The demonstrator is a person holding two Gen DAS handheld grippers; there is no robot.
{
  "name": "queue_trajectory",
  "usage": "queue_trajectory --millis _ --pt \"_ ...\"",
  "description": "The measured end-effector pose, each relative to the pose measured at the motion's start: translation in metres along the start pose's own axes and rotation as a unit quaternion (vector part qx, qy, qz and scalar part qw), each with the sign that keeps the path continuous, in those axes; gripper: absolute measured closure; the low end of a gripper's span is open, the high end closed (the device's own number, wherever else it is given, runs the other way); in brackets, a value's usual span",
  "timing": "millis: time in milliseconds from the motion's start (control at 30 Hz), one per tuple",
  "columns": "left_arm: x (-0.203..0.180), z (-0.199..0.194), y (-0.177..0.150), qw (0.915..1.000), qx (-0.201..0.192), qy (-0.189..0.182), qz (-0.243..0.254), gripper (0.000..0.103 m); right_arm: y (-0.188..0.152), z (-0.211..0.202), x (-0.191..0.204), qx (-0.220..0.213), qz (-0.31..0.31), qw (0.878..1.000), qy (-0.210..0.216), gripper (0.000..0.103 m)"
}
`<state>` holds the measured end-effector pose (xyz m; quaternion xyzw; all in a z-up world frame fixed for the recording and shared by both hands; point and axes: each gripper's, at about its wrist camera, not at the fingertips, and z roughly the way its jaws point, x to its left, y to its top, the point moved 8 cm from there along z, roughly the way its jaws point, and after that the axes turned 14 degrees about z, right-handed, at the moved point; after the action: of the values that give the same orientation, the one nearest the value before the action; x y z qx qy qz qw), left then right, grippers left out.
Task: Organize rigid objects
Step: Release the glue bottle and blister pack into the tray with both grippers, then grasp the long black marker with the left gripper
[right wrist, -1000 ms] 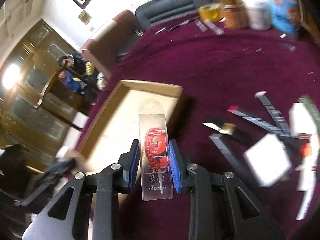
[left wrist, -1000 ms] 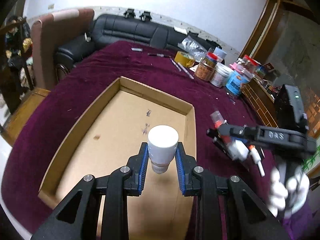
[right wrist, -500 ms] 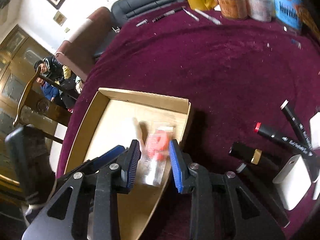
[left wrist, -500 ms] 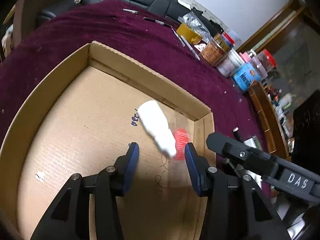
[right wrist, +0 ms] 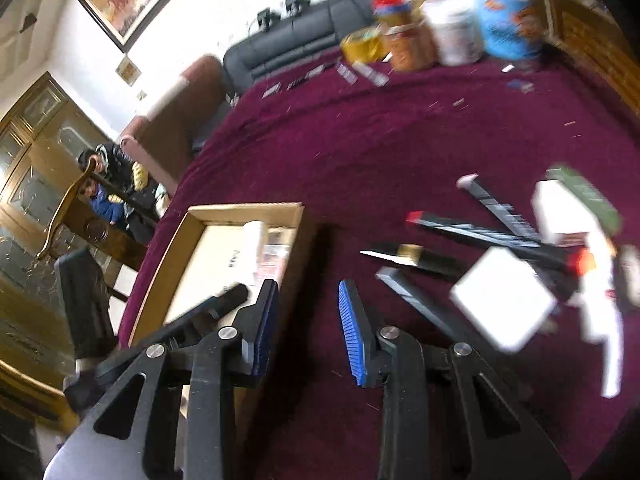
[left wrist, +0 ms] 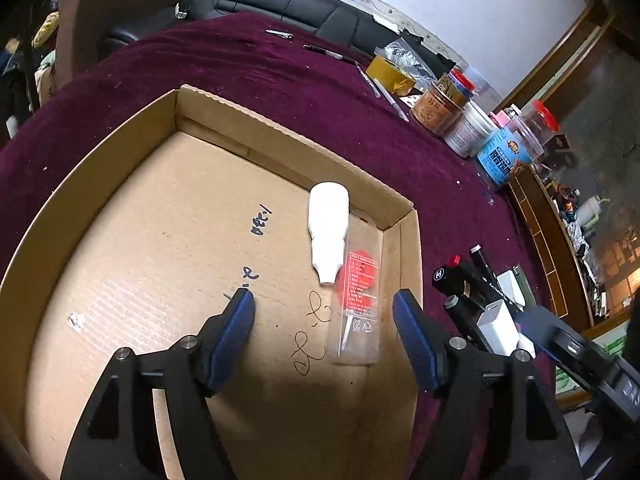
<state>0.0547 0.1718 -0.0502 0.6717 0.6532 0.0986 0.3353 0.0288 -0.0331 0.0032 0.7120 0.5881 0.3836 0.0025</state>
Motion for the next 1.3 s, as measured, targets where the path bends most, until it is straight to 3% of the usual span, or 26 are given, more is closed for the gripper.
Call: queue_trajectory --millis 67,100,200,300,333,433,567,733,833,867,933,1033,1100,1200,1300 --pt "0.0 -0.003 0.0 0.9999 0.002 0.012 0.003 0.037 0.003 -0.023 -0.019 -0.028 0.002 1.0 -0.012 0.05" --pt "0.0 -0.006 0.001 0.9999 0.0 0.015 0.0 0.037 0.005 -0.037 -0.033 -0.044 0.003 0.999 -0.021 0.048" --pt "-0.012 -0.033 0.0 0.9996 -0.024 0.009 -0.008 0.037 0.008 -0.059 -0.06 -0.071 0.0 0.996 -0.048 0.047" --pt "-0.043 -0.06 -0.004 0.9987 -0.039 0.021 0.027 0.035 0.012 -0.073 -0.096 -0.089 0.008 0.993 -0.08 0.047" --pt "-0.056 -0.066 -0.006 0.9981 -0.042 0.021 0.039 0.029 0.013 -0.073 -0.103 -0.09 0.013 0.992 -0.082 0.047" --pt "-0.098 -0.071 -0.015 0.9965 -0.038 0.007 0.074 0.026 0.013 -0.072 -0.13 -0.085 0.045 0.992 -0.078 0.047" --pt "-0.149 -0.039 -0.029 0.995 0.003 -0.008 0.099 0.026 0.013 -0.073 -0.154 -0.094 0.071 0.991 -0.07 0.047" --pt "-0.18 0.02 -0.035 0.9898 0.047 0.063 0.119 0.026 0.019 -0.07 -0.186 -0.136 0.077 0.984 -0.088 0.047" --pt "-0.192 0.058 -0.037 0.9779 0.073 0.109 0.163 0.022 0.021 -0.064 -0.199 -0.109 0.118 0.985 -0.06 0.047" --pt "-0.196 0.061 -0.036 0.9771 0.06 0.102 0.177 0.023 0.021 -0.064 -0.201 -0.105 0.126 0.985 -0.054 0.047" --pt "-0.197 0.065 -0.044 0.9655 0.069 0.119 0.221 0.049 0.021 -0.063 -0.206 -0.094 0.142 0.985 -0.036 0.047" --pt "-0.178 0.049 -0.054 0.9639 0.078 0.114 0.228 0.08 0.021 -0.067 -0.208 -0.097 0.154 0.983 -0.014 0.047" --pt "-0.157 0.038 -0.058 0.9666 0.089 0.128 0.203 0.085 0.021 -0.067 -0.208 -0.094 0.159 0.983 -0.005 0.046" --pt "-0.148 0.032 -0.062 0.9726 0.085 0.109 0.187 0.085 0.02 -0.062 -0.209 -0.081 0.168 0.982 0.005 0.046" --pt "-0.156 0.038 -0.061 0.9662 0.075 0.132 0.208 0.08 0.02 -0.063 -0.21 -0.08 0.174 0.981 0.015 0.046"
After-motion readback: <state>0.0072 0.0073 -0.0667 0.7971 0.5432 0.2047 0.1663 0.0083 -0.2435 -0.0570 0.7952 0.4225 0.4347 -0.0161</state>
